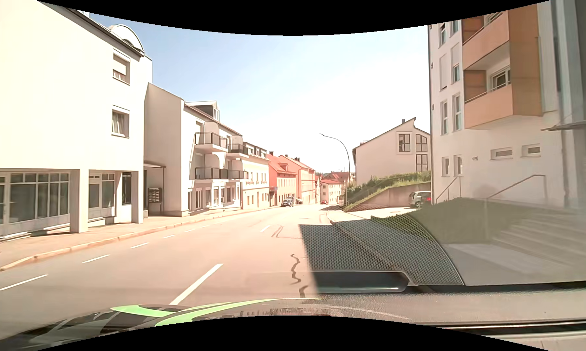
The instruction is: Follow the waypoints while adhering to traffic rules and regulations
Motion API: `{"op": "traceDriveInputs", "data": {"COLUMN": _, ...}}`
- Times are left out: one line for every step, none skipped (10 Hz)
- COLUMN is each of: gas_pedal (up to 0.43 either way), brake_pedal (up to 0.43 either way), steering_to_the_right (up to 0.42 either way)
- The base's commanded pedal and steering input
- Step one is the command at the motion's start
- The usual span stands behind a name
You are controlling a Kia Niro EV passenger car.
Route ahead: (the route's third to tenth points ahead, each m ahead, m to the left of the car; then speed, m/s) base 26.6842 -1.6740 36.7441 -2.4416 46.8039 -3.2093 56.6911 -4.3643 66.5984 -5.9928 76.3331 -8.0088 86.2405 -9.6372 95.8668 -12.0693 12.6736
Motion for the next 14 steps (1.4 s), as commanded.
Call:
{"op": "traceDriveInputs", "data": {"gas_pedal": 0.000, "brake_pedal": 0.000, "steering_to_the_right": 0.011}}
{"op": "traceDriveInputs", "data": {"gas_pedal": 0.000, "brake_pedal": 0.000, "steering_to_the_right": 0.010}}
{"op": "traceDriveInputs", "data": {"gas_pedal": 0.000, "brake_pedal": 0.000, "steering_to_the_right": 0.011}}
{"op": "traceDriveInputs", "data": {"gas_pedal": 0.000, "brake_pedal": 0.000, "steering_to_the_right": 0.011}}
{"op": "traceDriveInputs", "data": {"gas_pedal": 0.000, "brake_pedal": 0.000, "steering_to_the_right": 0.012}}
{"op": "traceDriveInputs", "data": {"gas_pedal": 0.000, "brake_pedal": 0.000, "steering_to_the_right": 0.012}}
{"op": "traceDriveInputs", "data": {"gas_pedal": 0.000, "brake_pedal": 0.000, "steering_to_the_right": 0.012}}
{"op": "traceDriveInputs", "data": {"gas_pedal": 0.000, "brake_pedal": 0.000, "steering_to_the_right": 0.013}}
{"op": "traceDriveInputs", "data": {"gas_pedal": 0.000, "brake_pedal": 0.000, "steering_to_the_right": 0.014}}
{"op": "traceDriveInputs", "data": {"gas_pedal": 0.000, "brake_pedal": 0.000, "steering_to_the_right": 0.014}}
{"op": "traceDriveInputs", "data": {"gas_pedal": 0.000, "brake_pedal": 0.000, "steering_to_the_right": 0.014}}
{"op": "traceDriveInputs", "data": {"gas_pedal": 0.000, "brake_pedal": 0.000, "steering_to_the_right": 0.014}}
{"op": "traceDriveInputs", "data": {"gas_pedal": 0.000, "brake_pedal": 0.000, "steering_to_the_right": 0.014}}
{"op": "traceDriveInputs", "data": {"gas_pedal": 0.000, "brake_pedal": 0.000, "steering_to_the_right": 0.014}}
